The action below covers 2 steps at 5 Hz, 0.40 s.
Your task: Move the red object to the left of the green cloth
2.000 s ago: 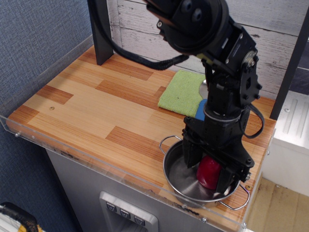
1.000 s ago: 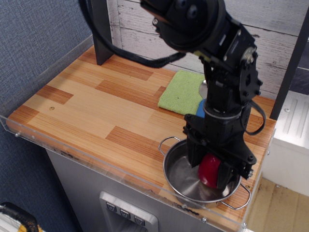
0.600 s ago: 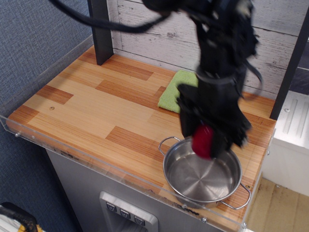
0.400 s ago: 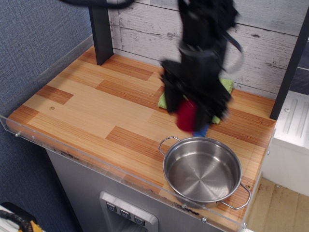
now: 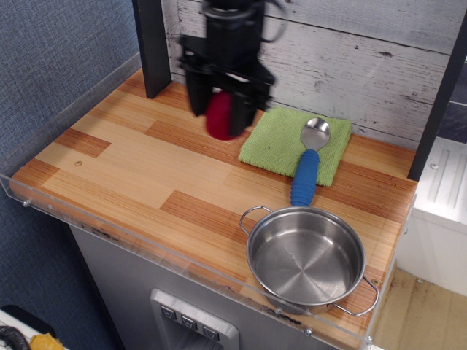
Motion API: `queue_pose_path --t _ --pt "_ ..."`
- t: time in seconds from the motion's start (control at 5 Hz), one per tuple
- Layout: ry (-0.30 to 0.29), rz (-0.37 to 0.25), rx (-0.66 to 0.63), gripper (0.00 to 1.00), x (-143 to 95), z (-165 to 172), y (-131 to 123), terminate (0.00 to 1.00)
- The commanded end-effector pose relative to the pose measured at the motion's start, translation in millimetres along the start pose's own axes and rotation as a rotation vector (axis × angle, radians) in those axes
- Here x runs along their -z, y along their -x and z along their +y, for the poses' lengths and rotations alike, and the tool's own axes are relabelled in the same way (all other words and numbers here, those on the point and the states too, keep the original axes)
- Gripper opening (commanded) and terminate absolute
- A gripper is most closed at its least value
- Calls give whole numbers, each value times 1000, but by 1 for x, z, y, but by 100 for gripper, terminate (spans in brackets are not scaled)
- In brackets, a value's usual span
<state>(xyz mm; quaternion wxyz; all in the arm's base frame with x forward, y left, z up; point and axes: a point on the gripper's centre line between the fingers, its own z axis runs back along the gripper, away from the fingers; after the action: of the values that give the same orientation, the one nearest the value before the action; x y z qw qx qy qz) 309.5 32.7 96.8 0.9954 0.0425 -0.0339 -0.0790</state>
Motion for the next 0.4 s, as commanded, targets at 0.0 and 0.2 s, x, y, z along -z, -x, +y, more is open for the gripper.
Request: queue_pose_path --t 0.0,0.2 --pt "22 39 -55 0 18 42 -17 0" --pt "28 47 -93 0 23 54 -16 0"
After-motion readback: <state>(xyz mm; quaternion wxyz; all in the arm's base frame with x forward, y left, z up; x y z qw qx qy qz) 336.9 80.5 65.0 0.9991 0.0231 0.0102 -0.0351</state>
